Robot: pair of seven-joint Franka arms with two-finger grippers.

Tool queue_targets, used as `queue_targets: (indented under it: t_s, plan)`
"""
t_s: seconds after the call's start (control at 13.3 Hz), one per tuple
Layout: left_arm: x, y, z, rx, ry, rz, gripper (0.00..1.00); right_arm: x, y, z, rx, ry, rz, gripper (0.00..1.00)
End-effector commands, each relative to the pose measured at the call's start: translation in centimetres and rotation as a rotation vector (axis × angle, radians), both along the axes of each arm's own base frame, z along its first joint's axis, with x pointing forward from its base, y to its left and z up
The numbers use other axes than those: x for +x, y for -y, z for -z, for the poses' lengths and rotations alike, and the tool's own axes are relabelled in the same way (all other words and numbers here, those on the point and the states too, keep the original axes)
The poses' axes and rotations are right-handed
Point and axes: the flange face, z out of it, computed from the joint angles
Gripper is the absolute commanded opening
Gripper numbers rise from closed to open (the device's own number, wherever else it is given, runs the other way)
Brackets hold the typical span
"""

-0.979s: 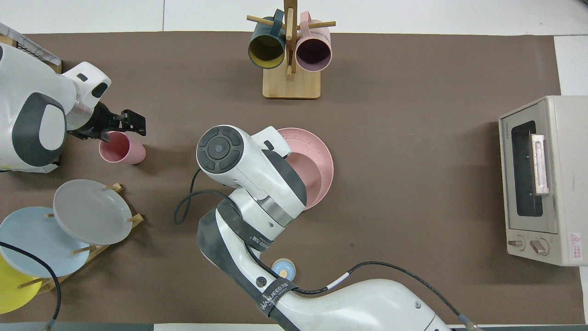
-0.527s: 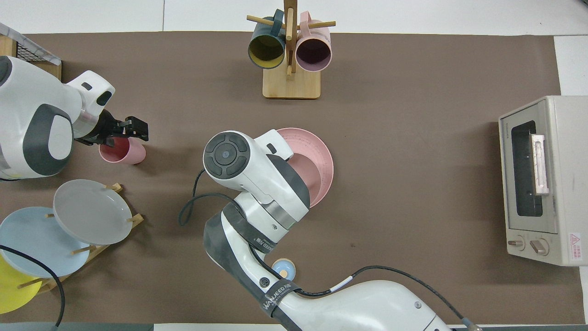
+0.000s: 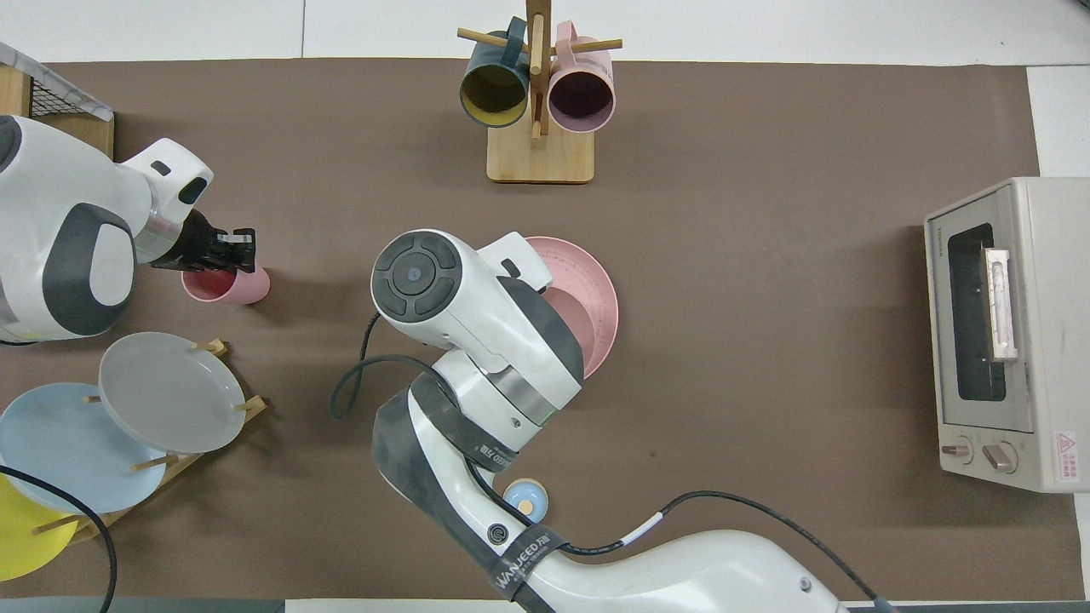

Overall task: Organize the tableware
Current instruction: 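Grasp the pink cup with the left gripper while the right gripper withdraws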

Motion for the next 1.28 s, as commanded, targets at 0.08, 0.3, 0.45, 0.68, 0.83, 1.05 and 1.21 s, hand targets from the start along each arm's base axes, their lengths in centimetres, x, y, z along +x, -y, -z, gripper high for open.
queue_targets:
  t_s: [0.08,0.3,0.45,0.68,0.83,1.05,1.21]
  plan:
    - [-0.5,-0.5,-0.6,-0.005,-0.003,0.022,0.00,4.2,9.7,-8.3,0.029,-0.006,-0.014,0.72]
    - [0.6,0.9,-6.1,-0.010,-0.023,0.041,0.00,5.6,19.6,-12.2,0.011,-0.078,0.006,0.81]
    - [0.9,4.9,-12.2,-0.009,-0.034,0.015,0.00,6.0,27.2,-14.4,0.023,-0.117,-0.034,0.87]
    - [-1.2,14.2,-17.0,-0.001,-0.040,-0.073,0.00,5.4,36.3,-16.2,0.047,-0.161,-0.067,0.92]
    - [-2.8,21.1,-18.1,-0.002,-0.025,-0.123,0.00,4.4,40.1,-17.2,0.062,-0.167,-0.071,1.00]
    - [-5.6,29.5,-16.9,-0.004,-0.016,-0.214,0.00,2.2,43.7,-17.7,0.071,-0.175,-0.130,1.00]
    - [-6.4,33.2,-14.8,-0.009,-0.015,-0.268,0.00,1.6,45.7,-16.9,0.080,-0.188,-0.143,1.00]
